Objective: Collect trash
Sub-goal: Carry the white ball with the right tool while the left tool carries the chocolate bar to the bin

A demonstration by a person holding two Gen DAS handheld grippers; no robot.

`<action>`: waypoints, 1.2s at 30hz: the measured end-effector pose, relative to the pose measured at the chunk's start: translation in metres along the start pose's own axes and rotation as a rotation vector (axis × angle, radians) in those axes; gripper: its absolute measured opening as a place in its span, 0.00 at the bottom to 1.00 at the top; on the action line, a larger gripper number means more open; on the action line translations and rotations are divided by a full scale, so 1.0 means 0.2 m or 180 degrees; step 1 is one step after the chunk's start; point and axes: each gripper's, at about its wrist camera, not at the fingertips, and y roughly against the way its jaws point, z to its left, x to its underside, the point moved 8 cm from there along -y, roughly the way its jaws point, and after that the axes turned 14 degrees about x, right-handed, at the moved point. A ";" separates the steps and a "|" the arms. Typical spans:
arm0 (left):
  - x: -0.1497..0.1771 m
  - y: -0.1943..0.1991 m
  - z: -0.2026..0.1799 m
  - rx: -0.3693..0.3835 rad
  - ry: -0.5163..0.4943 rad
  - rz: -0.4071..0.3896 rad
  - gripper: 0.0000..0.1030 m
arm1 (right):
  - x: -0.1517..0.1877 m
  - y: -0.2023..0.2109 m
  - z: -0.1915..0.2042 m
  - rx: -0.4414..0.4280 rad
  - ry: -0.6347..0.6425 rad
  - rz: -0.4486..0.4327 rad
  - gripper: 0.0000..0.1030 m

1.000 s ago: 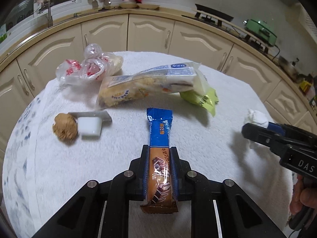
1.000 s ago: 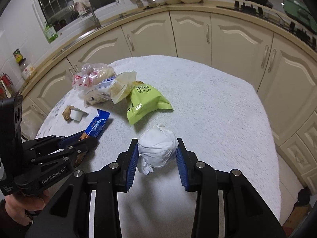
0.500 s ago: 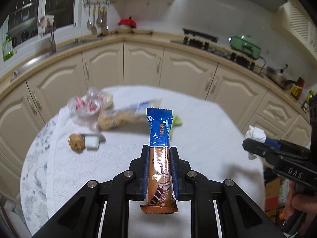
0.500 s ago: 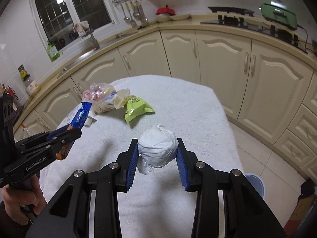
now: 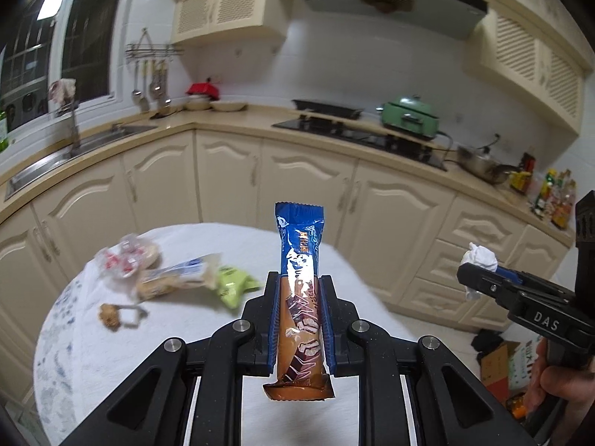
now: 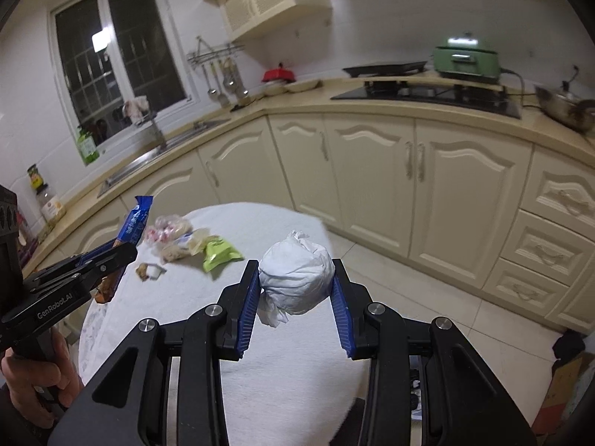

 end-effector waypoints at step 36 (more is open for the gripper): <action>0.09 -1.62 -0.85 0.1288 -0.0144 0.1559 0.15 | 0.48 -0.31 -1.41 0.0991 -0.1167 0.0747 0.36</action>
